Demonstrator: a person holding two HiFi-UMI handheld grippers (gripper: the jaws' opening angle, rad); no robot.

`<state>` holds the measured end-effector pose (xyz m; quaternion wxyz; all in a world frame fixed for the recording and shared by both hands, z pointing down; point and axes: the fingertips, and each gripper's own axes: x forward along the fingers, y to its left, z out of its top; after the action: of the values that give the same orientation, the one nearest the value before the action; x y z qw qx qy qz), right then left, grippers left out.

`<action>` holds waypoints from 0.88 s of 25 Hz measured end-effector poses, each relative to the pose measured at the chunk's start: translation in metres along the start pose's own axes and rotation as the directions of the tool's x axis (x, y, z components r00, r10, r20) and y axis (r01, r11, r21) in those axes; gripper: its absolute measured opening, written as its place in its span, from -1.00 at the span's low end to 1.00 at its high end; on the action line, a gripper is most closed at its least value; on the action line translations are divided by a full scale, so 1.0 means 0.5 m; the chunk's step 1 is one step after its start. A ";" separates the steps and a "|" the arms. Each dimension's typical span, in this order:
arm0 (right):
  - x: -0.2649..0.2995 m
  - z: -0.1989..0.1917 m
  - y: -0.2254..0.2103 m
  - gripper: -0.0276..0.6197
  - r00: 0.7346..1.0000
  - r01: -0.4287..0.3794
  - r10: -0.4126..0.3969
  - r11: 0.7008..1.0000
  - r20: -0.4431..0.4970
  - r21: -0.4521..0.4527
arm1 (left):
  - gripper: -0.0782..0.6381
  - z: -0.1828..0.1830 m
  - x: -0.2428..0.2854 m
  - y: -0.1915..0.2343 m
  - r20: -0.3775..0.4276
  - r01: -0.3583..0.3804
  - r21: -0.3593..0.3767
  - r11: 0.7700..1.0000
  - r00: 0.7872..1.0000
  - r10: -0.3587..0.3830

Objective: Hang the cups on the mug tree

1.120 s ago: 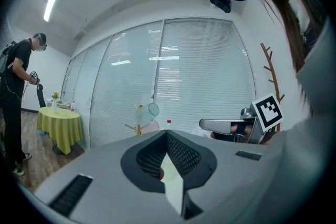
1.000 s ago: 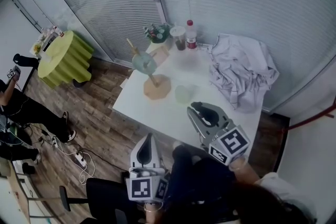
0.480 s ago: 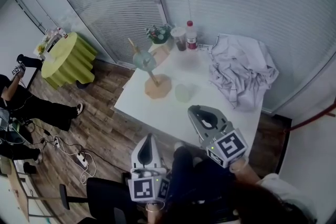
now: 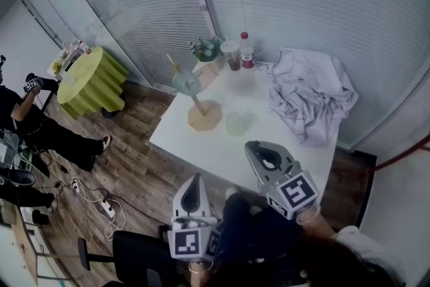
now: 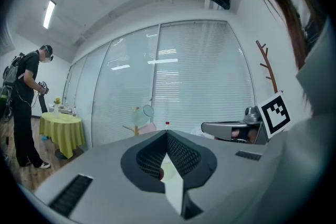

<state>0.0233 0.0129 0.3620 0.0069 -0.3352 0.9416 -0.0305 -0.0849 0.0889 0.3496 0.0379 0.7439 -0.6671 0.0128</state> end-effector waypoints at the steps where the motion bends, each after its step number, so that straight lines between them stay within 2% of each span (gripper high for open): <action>1: -0.001 -0.002 0.000 -0.92 1.000 0.001 -0.001 1.000 -0.006 -0.003 | -0.77 -0.001 0.001 -0.002 -0.007 0.004 0.003 1.000 1.000 -0.004; 9: 0.002 -0.006 -0.005 -0.93 1.000 0.013 -0.014 0.998 -0.011 -0.062 | -0.77 0.005 0.025 -0.013 0.002 0.018 0.024 1.000 1.000 -0.018; 16: 0.011 0.000 -0.013 -0.93 1.000 0.018 -0.018 0.998 0.000 -0.054 | -0.78 -0.002 0.043 -0.020 -0.026 0.028 0.067 0.997 0.999 -0.026; 22: 0.018 -0.005 -0.032 -0.93 1.000 0.014 -0.015 0.999 -0.008 -0.030 | -0.78 0.003 0.061 -0.011 0.001 0.029 0.026 0.999 1.000 -0.029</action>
<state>0.0263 -0.0048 0.3658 -0.0023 -0.3420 0.9395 -0.0180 -0.0761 0.0593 0.3502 0.0278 0.7539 -0.6561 0.0203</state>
